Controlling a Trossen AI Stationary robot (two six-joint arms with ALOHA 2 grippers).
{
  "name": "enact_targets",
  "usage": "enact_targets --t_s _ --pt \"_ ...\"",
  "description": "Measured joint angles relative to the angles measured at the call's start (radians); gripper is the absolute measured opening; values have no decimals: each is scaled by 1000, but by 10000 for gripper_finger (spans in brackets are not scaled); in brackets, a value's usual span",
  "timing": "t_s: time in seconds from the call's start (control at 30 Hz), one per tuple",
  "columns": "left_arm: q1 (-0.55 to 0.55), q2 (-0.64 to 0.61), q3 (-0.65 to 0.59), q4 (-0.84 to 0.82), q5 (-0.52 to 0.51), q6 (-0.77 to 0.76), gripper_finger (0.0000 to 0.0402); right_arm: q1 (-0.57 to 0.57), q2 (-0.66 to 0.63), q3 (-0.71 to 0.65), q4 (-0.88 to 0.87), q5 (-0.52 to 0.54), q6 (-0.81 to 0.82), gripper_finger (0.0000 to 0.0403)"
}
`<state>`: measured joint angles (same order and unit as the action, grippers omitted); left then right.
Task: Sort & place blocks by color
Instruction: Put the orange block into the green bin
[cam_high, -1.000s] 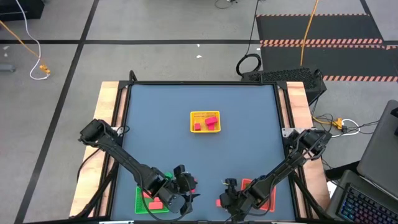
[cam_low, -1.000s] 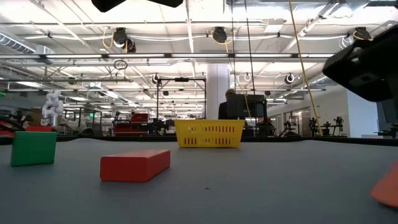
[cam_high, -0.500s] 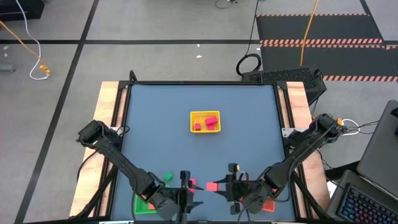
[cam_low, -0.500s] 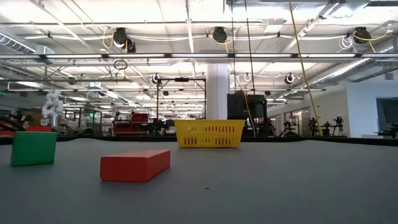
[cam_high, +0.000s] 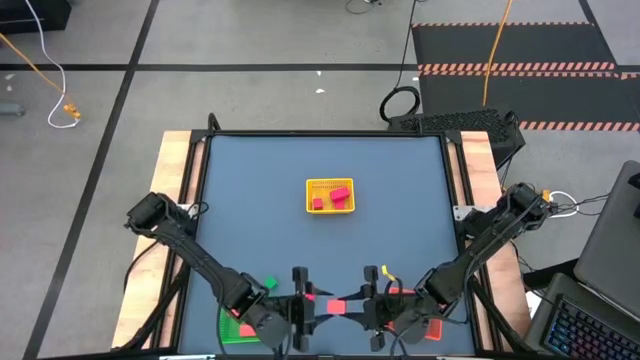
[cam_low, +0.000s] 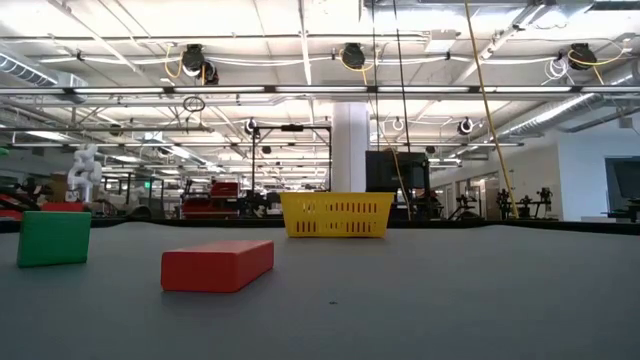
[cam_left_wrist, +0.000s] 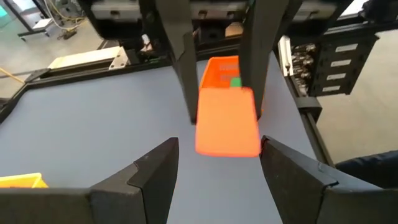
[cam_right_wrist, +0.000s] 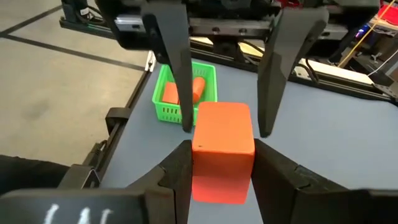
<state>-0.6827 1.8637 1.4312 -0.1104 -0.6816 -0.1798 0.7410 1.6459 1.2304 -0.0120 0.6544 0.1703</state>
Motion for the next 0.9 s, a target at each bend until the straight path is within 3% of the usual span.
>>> enact_targets --t_s 0.9 --pt "9 0 -14 56 17 -15 225 -2 0 0 -14 30 1 120"
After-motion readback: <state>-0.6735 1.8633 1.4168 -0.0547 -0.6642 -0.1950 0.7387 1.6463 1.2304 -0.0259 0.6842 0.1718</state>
